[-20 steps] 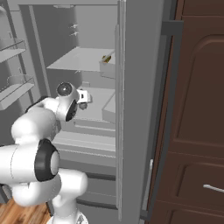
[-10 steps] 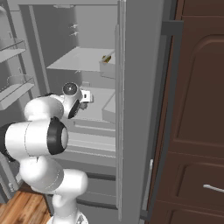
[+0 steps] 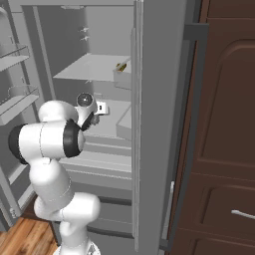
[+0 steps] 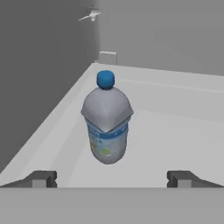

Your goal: Move the tacos and bottled water from the second highest shelf to the top shelf to make space. Then, place the pitcher from the counter on the cleared second highest shelf.

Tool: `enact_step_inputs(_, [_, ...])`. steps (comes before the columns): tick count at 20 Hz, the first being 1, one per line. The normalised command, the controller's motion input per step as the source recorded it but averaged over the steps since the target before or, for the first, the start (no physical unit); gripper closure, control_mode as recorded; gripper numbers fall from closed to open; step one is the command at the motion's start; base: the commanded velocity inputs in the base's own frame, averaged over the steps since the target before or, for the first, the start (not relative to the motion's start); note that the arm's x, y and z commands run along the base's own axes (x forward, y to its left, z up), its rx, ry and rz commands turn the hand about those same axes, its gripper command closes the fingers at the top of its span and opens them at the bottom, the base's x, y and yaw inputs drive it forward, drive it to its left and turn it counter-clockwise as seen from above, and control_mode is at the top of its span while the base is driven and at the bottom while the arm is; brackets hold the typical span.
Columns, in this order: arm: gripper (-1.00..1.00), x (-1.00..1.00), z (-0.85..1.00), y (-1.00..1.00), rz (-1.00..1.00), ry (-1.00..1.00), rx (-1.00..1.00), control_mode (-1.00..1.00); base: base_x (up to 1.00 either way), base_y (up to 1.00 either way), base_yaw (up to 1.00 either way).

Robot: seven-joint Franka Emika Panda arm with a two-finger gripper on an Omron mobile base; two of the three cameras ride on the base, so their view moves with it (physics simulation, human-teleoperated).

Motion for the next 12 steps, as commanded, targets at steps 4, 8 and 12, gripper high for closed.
enact_step_inputs(4, [-1.00,0.45,-0.15,0.09,0.00,0.01,0.00,-1.00,0.00,0.00,0.00])
enact_step_inputs(8, [-1.00,0.43,-0.16,0.10,0.00,0.02,0.00,-1.00,0.00,0.00,0.00])
enact_step_inputs(12, [-1.00,0.40,-0.18,0.13,0.00,0.02,0.00,-1.00,0.00,0.00,0.00])
